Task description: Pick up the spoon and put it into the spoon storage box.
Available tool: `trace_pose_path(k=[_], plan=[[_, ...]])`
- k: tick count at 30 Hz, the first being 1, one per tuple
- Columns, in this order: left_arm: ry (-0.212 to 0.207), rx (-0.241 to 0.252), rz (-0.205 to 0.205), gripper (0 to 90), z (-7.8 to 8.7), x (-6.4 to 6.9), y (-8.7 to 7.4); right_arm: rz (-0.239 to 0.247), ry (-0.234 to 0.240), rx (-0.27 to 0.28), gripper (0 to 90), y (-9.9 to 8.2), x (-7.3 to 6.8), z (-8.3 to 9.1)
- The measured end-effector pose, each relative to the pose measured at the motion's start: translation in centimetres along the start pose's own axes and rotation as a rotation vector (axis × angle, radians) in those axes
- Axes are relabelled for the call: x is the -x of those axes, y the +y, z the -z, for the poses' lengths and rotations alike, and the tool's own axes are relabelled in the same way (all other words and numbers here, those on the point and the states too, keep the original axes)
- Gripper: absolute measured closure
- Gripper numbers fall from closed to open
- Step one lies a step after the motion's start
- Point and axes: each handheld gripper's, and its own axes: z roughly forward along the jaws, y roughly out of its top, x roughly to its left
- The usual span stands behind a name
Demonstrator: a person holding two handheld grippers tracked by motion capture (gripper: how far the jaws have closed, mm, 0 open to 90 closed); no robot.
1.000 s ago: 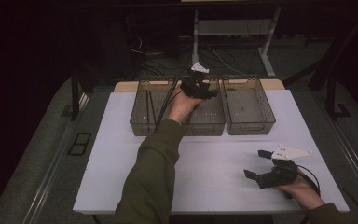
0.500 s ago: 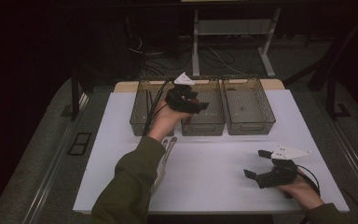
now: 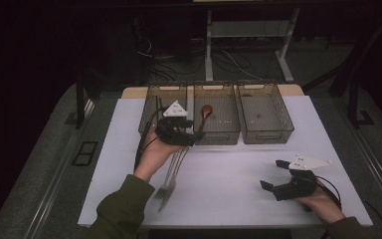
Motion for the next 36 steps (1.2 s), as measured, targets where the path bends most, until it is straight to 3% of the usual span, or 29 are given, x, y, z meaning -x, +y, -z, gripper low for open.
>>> trace_pose_path(k=[8, 12, 18, 23, 29, 33, 36], plan=[[0.035, -0.017, 0.018, 49.5, 1.4, 0.5, -3.3, 0.0, -0.004, -0.004, 1.8, 0.0, 0.0, 0.0], [0.051, -0.003, 0.052, 54.2, 2.1, 0.6, -5.0, 0.0, -0.007, -0.001, 1.8, 0.0, 0.0, 0.0], [0.048, -0.008, 0.094, 74.1, 3.1, 0.6, -7.7, 0.001, -0.009, -0.003, 1.8, 0.0, 0.0, 0.0], [0.029, -0.056, 0.122, 88.3, 3.6, 0.9, -10.0, -0.001, -0.012, -0.003, 1.8, 0.0, 0.0, 0.0], [0.019, -0.123, 0.152, 88.5, 3.2, 1.3, -12.4, 0.002, -0.011, 0.001, 1.8, 0.0, 0.0, 0.0], [0.02, -0.137, 0.174, 88.5, 3.2, 1.4, -12.8, 0.004, -0.011, 0.003, 1.8, 0.0, -0.1, 0.0], [0.026, -0.168, 0.168, 88.5, 2.8, 1.4, -13.0, 0.006, -0.013, 0.0, 1.8, 0.0, -0.1, 0.0]])
